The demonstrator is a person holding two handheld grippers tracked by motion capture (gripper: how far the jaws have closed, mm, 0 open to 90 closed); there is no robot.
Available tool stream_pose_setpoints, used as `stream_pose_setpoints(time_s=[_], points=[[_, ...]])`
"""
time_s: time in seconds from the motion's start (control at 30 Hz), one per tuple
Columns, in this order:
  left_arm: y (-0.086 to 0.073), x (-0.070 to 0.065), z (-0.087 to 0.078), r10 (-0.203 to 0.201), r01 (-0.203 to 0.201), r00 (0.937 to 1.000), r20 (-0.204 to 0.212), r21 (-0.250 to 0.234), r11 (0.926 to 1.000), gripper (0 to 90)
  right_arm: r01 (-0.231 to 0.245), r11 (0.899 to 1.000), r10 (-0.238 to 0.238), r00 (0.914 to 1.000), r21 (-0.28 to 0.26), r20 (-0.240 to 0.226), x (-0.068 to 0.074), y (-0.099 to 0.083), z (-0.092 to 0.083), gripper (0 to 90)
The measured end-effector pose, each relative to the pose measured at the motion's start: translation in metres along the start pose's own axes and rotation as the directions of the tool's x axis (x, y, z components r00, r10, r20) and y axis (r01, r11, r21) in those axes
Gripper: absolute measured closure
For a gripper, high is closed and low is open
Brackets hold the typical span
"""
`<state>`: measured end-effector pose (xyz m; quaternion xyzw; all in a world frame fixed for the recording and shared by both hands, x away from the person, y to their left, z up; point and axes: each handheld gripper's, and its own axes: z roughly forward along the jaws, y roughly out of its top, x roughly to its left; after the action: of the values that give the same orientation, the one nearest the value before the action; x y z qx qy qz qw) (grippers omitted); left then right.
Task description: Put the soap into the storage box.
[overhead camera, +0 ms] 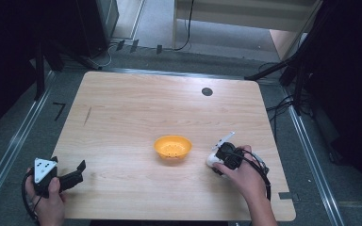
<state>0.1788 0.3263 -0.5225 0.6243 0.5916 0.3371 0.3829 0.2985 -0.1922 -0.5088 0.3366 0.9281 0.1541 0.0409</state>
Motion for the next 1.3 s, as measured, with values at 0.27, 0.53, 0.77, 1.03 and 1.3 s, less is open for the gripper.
stream_pose_setpoints(time_s=[0.27,0.53,0.77,1.03,1.3], points=[[0.0,0.0,0.0,0.0,0.0,1.0,0.0,0.0,1.0,3.7,0.015,1.0,-0.015,0.9999,0.006,-0.006,-0.001,0.001,0.0,50.7],[0.0,0.0,0.001,0.001,-0.001,1.0,0.001,0.001,1.0,3.7,0.057,0.998,-0.057,0.9983,0.015,-0.011,-0.004,0.003,-0.002,50.8],[0.0,0.0,0.001,0.001,-0.001,1.0,0.002,0.001,1.0,3.7,0.105,0.994,-0.105,0.9942,-0.034,-0.021,-0.006,0.015,-0.018,51.0],[0.0,0.0,0.001,0.004,-0.004,1.0,0.003,0.001,1.0,3.7,0.182,0.982,-0.183,0.9829,-0.047,-0.02,-0.004,0.035,-0.031,50.9],[0.001,-0.001,0.001,0.008,-0.008,1.0,0.005,0.008,0.9999,3.7,0.263,0.962,-0.265,0.9639,-0.07,-0.025,-0.002,0.058,-0.039,50.9]])
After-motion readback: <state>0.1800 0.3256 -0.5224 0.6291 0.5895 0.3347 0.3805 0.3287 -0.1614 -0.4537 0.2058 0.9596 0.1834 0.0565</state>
